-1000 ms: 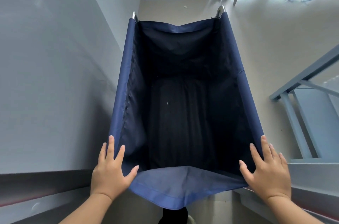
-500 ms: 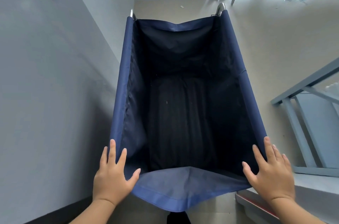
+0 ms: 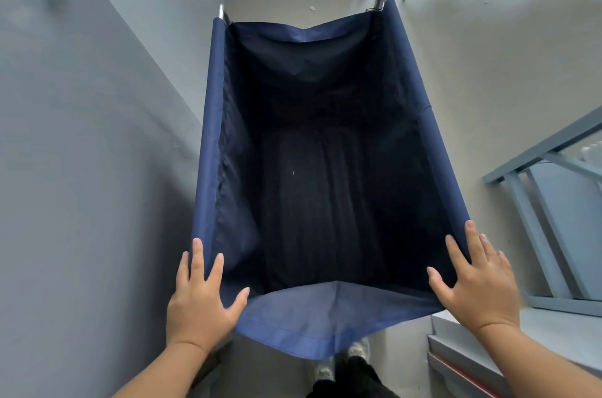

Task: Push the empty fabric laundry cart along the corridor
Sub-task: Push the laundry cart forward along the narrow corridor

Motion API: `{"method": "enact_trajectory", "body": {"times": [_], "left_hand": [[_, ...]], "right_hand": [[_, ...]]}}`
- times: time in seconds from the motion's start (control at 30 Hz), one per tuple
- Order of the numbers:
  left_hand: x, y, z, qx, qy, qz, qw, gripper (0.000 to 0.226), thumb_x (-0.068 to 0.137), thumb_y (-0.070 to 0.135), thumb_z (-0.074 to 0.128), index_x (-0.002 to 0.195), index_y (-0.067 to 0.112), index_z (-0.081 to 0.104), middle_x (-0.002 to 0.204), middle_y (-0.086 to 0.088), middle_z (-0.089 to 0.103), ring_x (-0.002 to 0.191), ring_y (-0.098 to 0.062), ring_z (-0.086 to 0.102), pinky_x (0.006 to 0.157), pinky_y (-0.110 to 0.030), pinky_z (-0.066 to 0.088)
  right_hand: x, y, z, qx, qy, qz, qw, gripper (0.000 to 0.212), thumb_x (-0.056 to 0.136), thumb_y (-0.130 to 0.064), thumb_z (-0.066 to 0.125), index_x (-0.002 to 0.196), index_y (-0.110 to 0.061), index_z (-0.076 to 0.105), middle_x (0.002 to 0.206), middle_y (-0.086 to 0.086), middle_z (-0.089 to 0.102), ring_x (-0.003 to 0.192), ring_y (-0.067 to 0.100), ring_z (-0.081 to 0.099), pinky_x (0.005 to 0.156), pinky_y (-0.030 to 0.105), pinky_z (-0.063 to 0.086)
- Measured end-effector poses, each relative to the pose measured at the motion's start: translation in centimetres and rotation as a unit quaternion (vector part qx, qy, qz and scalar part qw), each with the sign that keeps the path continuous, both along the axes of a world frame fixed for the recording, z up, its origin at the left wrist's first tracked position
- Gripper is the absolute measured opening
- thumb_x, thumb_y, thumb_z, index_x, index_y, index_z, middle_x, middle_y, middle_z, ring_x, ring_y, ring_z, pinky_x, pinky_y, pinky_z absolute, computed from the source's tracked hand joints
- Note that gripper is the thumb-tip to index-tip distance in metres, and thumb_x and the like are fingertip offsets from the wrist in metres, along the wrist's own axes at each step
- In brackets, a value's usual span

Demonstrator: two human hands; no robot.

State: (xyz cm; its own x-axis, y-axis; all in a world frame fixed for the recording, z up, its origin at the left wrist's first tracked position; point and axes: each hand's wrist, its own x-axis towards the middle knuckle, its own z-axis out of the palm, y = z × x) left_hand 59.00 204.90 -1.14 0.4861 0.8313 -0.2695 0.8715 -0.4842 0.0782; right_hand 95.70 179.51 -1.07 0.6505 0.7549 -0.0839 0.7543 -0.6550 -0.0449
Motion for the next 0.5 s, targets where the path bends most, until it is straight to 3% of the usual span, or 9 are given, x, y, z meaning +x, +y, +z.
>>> {"method": "enact_trajectory", "body": {"times": [0.5], "left_hand": [[5.2, 7.8, -0.4, 0.01, -0.001, -0.003, 1.0, 0.082, 0.073, 0.071, 0.044, 0.131, 0.016, 0.062, 0.167, -0.009, 0.017, 0.141, -0.042, 0.038, 0.057, -0.045, 0.058]], "right_hand": [[5.9, 7.4, -0.9, 0.027, -0.023, 0.01, 0.999, 0.065, 0.086, -0.051, 0.046, 0.122, -0.002, 0.069, 0.154, 0.025, 0.044, 0.121, 0.052, 0.057, 0.092, 0.063, 0.046]]}}
